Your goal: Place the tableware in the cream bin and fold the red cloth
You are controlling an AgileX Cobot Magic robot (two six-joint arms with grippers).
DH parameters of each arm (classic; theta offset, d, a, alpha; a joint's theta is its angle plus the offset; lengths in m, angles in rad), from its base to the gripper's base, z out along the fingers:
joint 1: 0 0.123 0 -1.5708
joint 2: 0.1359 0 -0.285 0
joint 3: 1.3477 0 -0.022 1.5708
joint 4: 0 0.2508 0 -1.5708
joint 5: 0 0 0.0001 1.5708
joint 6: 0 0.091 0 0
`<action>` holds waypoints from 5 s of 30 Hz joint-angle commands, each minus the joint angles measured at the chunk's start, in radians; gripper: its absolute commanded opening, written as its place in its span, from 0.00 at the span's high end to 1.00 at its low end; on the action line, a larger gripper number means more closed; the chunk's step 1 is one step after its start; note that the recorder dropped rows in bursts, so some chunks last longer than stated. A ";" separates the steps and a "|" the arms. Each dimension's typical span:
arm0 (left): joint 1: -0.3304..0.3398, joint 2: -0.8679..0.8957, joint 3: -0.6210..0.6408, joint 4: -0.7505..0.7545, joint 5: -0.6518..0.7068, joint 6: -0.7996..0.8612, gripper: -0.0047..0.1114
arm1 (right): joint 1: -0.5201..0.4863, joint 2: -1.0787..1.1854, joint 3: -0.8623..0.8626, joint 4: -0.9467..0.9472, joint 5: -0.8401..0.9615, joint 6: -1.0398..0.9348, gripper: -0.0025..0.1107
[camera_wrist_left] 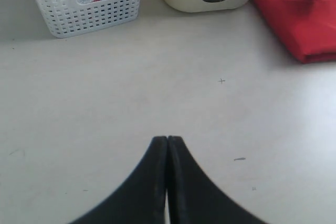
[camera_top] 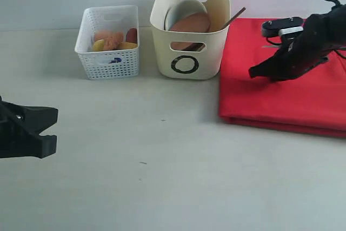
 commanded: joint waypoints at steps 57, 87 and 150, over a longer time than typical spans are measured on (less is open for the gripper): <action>-0.004 -0.008 0.004 -0.004 -0.056 -0.002 0.96 | -0.046 -0.569 0.168 0.103 0.055 0.046 0.98; -0.004 -0.008 0.004 -0.002 -0.122 0.003 0.96 | 0.182 -1.654 1.155 0.293 -0.161 0.204 0.98; 0.155 -0.887 0.330 0.004 0.000 0.007 0.96 | 0.180 -2.130 1.226 0.295 -0.063 0.046 0.98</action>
